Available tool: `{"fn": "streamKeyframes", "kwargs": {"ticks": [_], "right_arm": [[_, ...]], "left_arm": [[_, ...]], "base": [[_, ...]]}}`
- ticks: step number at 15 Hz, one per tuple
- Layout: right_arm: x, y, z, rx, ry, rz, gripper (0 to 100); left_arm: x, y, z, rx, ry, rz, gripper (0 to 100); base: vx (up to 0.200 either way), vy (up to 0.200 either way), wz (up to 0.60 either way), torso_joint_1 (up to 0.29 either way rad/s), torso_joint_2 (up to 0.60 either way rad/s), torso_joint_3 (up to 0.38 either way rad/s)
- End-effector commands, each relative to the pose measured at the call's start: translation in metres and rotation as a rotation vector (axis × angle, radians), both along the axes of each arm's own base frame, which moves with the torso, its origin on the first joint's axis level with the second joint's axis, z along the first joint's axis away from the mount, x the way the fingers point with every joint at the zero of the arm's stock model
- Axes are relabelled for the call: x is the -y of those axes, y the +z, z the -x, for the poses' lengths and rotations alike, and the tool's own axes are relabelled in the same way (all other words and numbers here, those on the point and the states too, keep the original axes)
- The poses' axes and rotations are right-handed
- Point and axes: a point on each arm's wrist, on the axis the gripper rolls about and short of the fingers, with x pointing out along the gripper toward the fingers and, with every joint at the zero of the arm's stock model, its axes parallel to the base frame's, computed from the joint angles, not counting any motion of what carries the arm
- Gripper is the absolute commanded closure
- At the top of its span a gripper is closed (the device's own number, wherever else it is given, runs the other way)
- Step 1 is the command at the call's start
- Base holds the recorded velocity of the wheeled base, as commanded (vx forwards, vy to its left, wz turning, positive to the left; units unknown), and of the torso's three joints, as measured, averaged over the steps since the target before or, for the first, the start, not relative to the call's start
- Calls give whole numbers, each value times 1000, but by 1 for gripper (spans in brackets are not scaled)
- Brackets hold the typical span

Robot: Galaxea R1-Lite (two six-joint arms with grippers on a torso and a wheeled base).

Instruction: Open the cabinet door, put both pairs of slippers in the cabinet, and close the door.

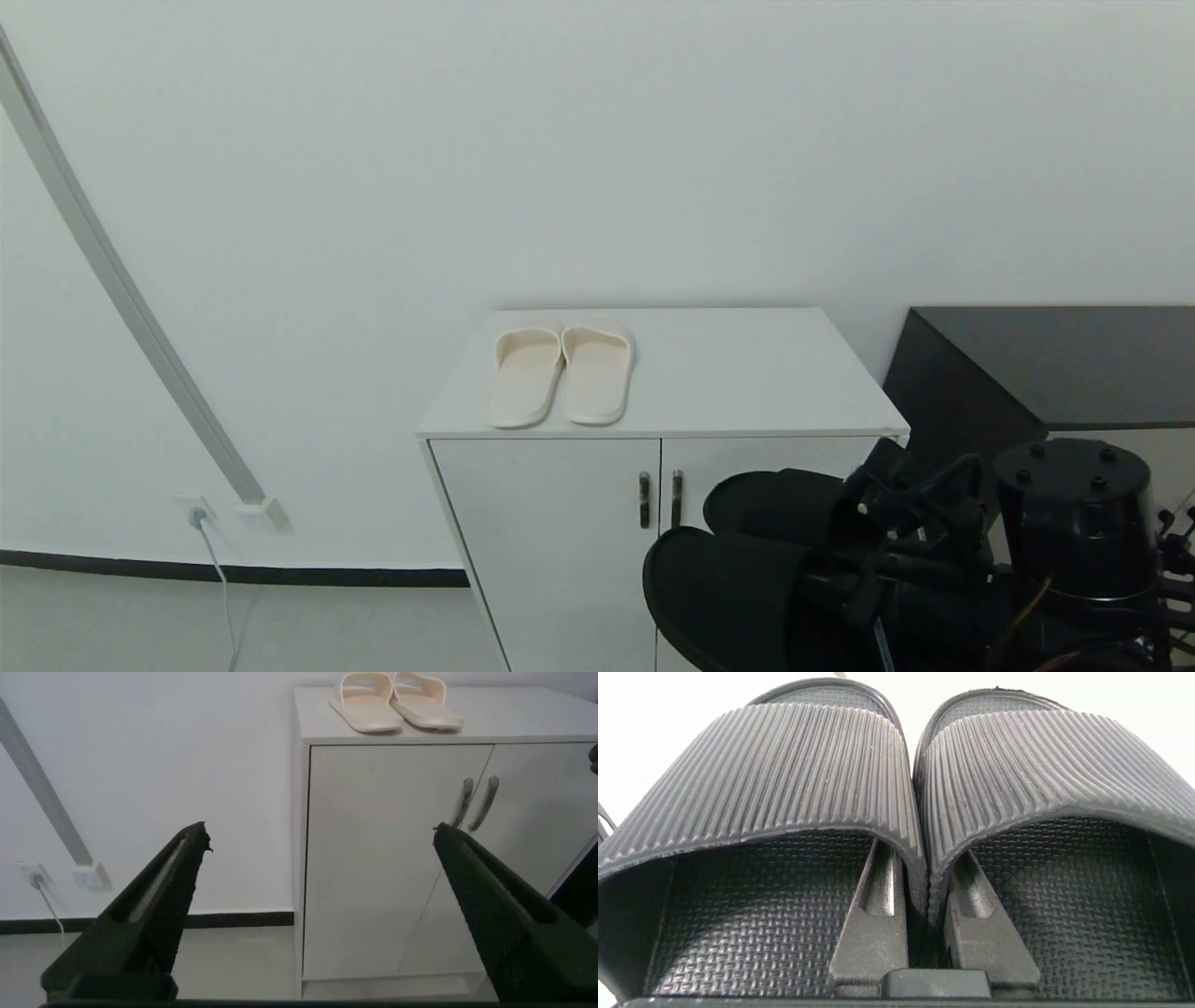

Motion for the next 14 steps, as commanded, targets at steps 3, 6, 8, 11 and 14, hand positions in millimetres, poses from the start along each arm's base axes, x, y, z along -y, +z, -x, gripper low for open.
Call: {"fn": "streamKeyframes", "kwargs": {"ticks": [3,6,8,11,14], "right_arm": [[-1,-2,-1,-6,2,5,100],[-1,-2,0,-6,1,7,100],[0,-3,0,-6,1,9,100],[0,-3,1,-7,1,11,100],[0,-3,1,-1,5,15,100]], "left_arm": [[0,0,0,0,1,1,0],[0,0,0,0,1,1,0],[0,0,0,0,1,1,0],[0,0,0,0,1,1,0],[0,0,0,0,1,1,0]], "base": [[0,0,0,-178,439,246],[0,0,0,-224,549,313],[0,0,0,-220,547,322],[0,0,0,-216,541,318],[0,0,0,-188,514,323]]}}
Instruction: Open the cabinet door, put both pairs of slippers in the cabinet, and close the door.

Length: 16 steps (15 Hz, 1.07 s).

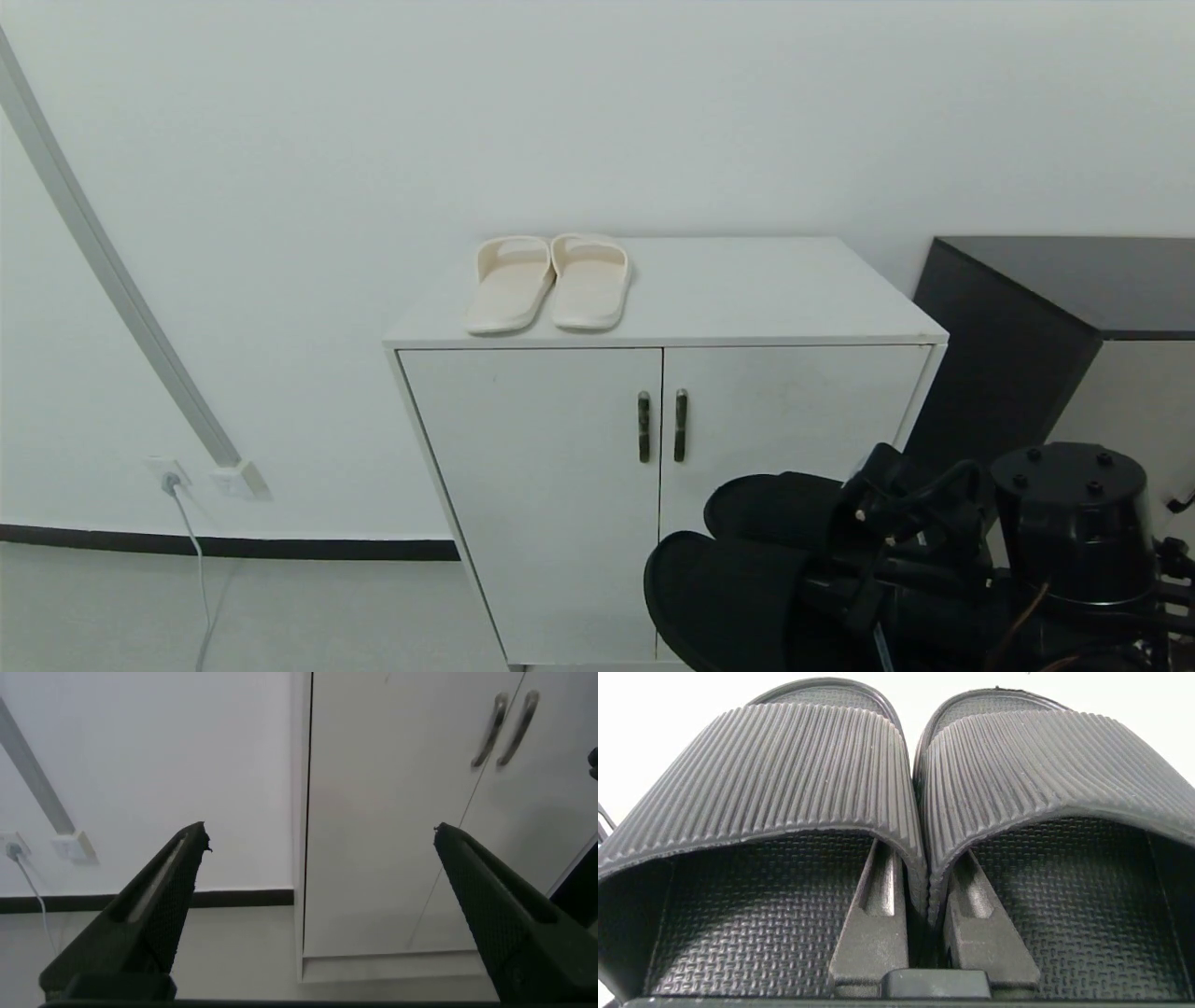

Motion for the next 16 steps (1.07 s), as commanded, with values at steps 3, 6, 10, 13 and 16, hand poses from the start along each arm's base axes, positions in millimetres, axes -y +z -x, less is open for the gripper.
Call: {"fn": "streamKeyframes", "kwargs": {"ticks": [3,6,10,13,16], "right_arm": [[0,-2,0,4,9,15,100],[0,-3,1,2,11,15,100],[0,-4,0,-3,11,19,100],[0,-4,0,-5,12,19,100],[1,-5,1,-6,11,22,100]], "left_arm": [[0,0,0,1,0,1,0],[0,0,0,1,2,1,0],[0,0,0,1,2,1,0],[0,0,0,-1,2,-1,0],[0,0,0,1,2,-1,0]], "base": [[0,0,0,-176,500,325],[0,0,0,-149,483,328],[0,0,0,-124,470,344],[0,0,0,-92,450,365],[0,0,0,-40,440,390]]}}
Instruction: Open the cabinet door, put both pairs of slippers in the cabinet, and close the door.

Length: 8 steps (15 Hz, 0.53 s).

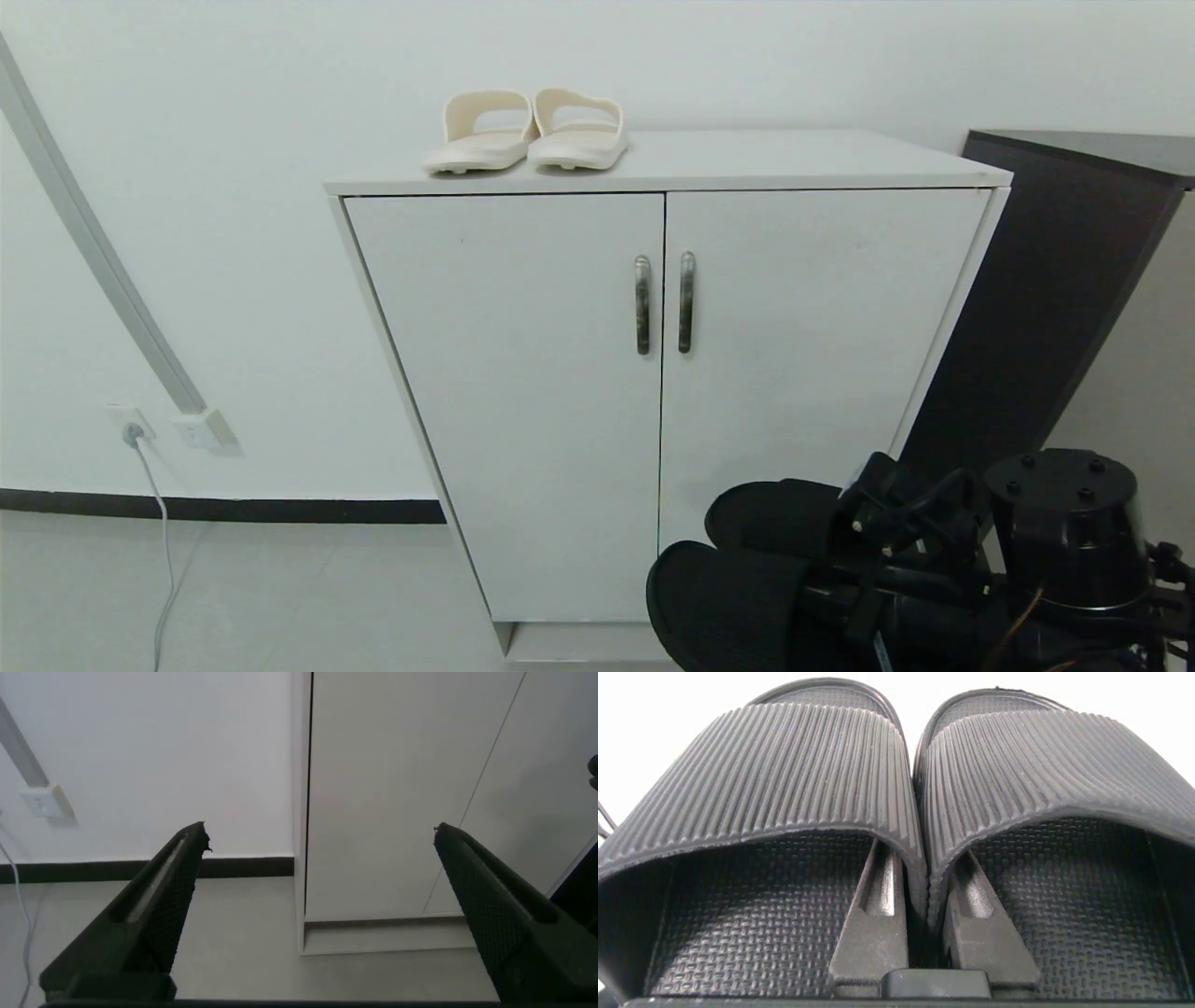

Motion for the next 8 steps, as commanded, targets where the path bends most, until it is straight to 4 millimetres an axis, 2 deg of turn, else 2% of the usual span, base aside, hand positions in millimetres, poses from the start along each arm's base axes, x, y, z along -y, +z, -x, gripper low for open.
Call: {"fn": "streamKeyframes", "kwargs": {"ticks": [1,7,8], "right_arm": [[0,0,0,2,1,-1,100],[1,1,1,13,1,-11,100],[1,0,1,16,1,-14,100]], "left_arm": [[0,0,0,1,0,0,0],[0,0,0,0,-5,-10,0],[0,0,0,-6,-8,-33,0]], "base": [[0,0,0,7,359,339],[0,0,0,0,17,12],[0,0,0,-12,154,183]]}}
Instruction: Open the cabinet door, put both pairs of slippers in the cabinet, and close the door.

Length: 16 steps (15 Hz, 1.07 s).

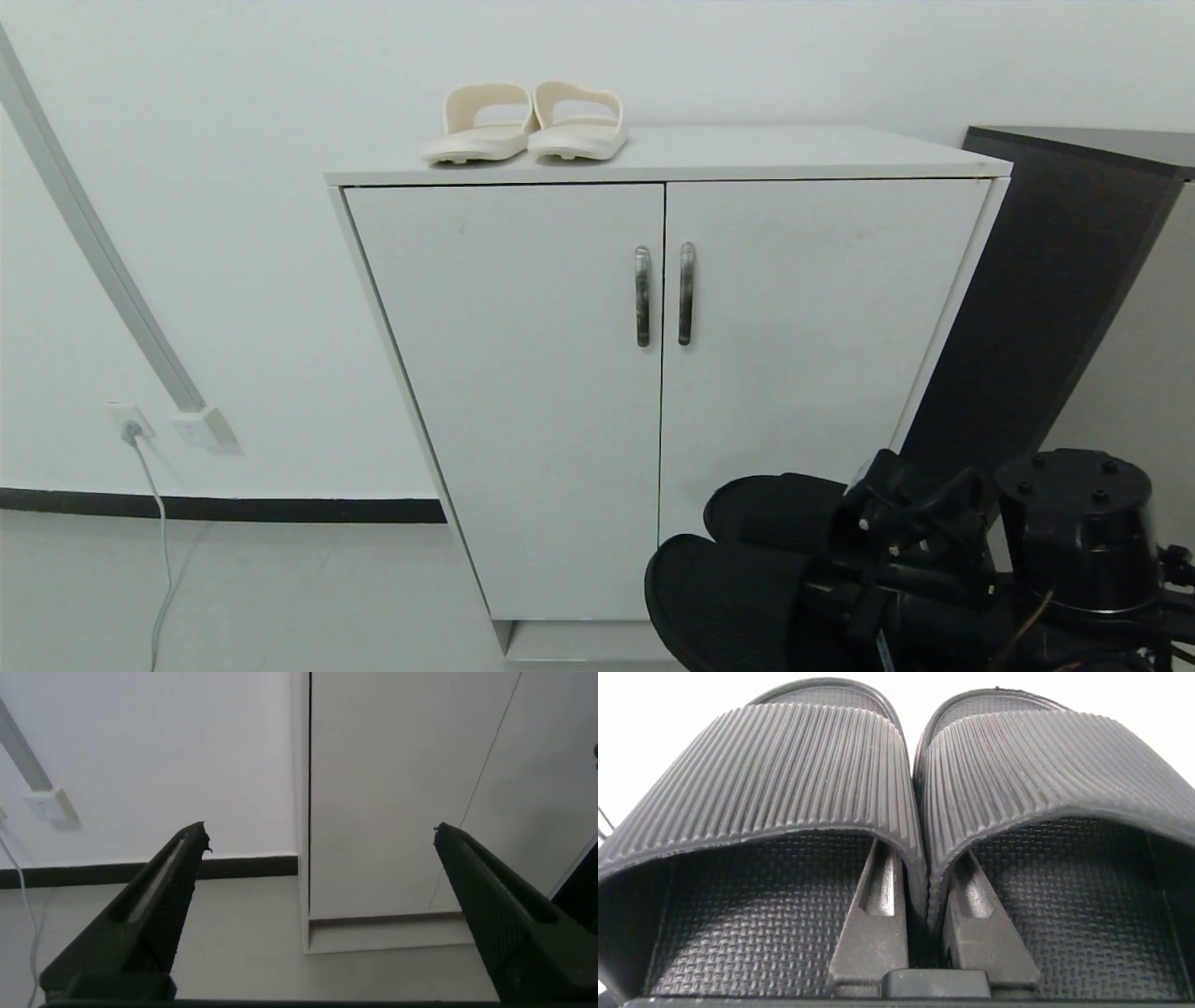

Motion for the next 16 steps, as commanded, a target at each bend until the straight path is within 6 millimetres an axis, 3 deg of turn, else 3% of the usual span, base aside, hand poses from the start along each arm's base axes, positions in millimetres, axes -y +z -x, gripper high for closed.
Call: {"fn": "streamKeyframes", "kwargs": {"ticks": [1,2,4,7,10,13,16], "right_arm": [[1,-2,1,2,2,-1,100],[1,-2,1,13,-3,-9,100],[1,-1,1,19,-1,-16,100],[1,-3,2,14,0,-8,100],[0,-4,1,11,0,-8,100],[1,-4,1,12,0,-10,100],[0,-4,0,16,3,-15,100]], "left_arm": [[0,0,-1,-16,-3,-5,0],[0,5,-5,-59,8,-2,0],[0,52,-12,-51,-13,48,0],[4,86,-45,-187,-192,68,0],[8,119,-79,-175,-360,81,0],[13,140,-116,-201,-525,101,0],[34,153,-154,-207,-677,88,0]], "base": [[0,0,0,-2,134,110],[0,0,0,-2,90,56],[0,0,0,0,0,0],[0,0,0,0,0,0],[0,0,0,0,0,0],[0,0,0,0,0,0],[0,0,0,0,0,0]]}}
